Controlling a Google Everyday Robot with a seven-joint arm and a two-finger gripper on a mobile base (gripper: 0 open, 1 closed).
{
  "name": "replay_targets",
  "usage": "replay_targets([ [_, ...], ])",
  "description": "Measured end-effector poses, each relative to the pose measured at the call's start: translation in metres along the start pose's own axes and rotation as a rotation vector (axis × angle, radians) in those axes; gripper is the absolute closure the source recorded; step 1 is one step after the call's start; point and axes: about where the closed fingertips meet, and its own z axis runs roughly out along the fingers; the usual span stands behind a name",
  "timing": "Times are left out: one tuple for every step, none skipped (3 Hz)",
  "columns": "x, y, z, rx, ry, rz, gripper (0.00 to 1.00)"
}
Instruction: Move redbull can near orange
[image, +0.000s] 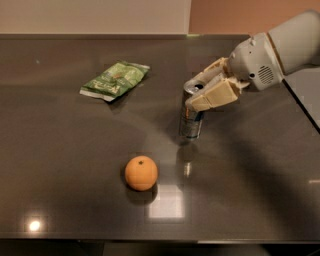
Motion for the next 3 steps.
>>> replay_targets([
  [0.003,0.018,0.001,-0.021,-0.016,0.003,1.00],
  [0.005,0.033,0.006,-0.037,-0.024,0.007,1.00],
  [0.004,0.047,0.010,-0.055,-0.026,0.000,1.00],
])
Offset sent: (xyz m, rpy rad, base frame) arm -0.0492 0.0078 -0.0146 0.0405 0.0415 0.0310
